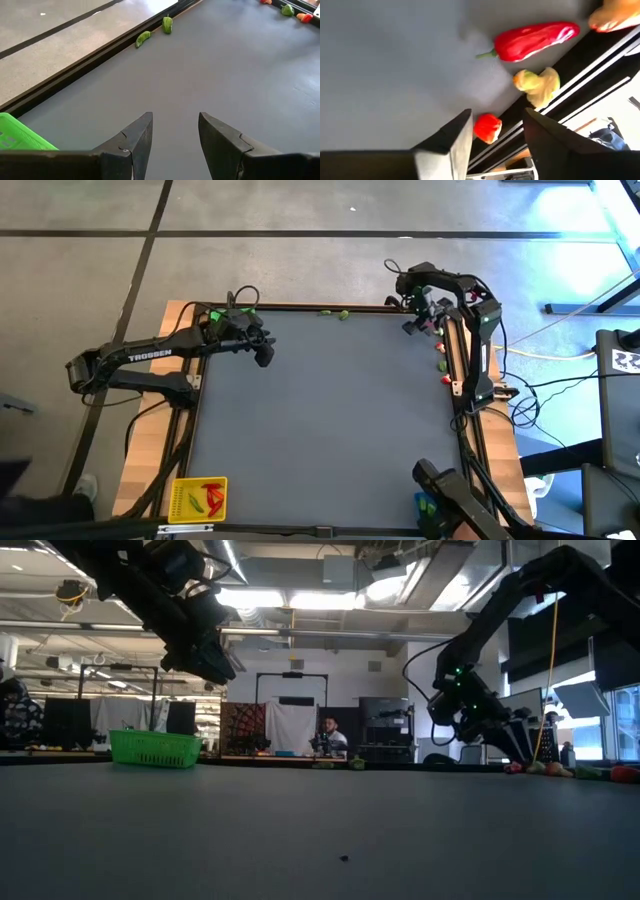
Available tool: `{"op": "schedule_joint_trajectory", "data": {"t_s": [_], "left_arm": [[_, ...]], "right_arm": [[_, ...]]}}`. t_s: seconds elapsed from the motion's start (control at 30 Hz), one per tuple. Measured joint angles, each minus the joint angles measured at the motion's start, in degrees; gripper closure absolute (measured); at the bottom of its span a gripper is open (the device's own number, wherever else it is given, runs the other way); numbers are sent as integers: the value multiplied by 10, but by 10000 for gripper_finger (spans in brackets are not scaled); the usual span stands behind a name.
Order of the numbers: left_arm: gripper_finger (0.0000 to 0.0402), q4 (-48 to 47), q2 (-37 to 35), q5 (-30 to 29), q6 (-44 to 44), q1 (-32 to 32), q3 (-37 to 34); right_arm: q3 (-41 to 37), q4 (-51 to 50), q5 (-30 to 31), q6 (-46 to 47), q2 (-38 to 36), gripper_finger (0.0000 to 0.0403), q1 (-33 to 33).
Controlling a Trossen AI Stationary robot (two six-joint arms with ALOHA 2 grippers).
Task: Sort produce into baskets
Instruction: Put the green chili pepper into the blue bin
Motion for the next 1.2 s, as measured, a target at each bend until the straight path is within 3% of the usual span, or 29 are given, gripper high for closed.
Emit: {"op": "schedule_joint_trajectory", "data": {"t_s": [0.23, 0.43, 0.7, 1.0, 1.2], "left_arm": [[247, 0, 0, 0, 2, 0, 0], [247, 0, 0, 0, 3, 0, 0], [247, -1, 0, 0, 0, 0, 0], [247, -1, 0, 4, -7, 0, 0], [247, -1, 0, 4, -7, 0, 0]], "right_arm": [[0, 12, 0, 1, 0, 221, -2], [6, -40, -2, 1, -1, 228, 6], [92, -66, -8, -1, -9, 228, 55], [120, 141, -80, -25, -41, 228, 147], [119, 298, -90, -29, -36, 228, 205]]}}
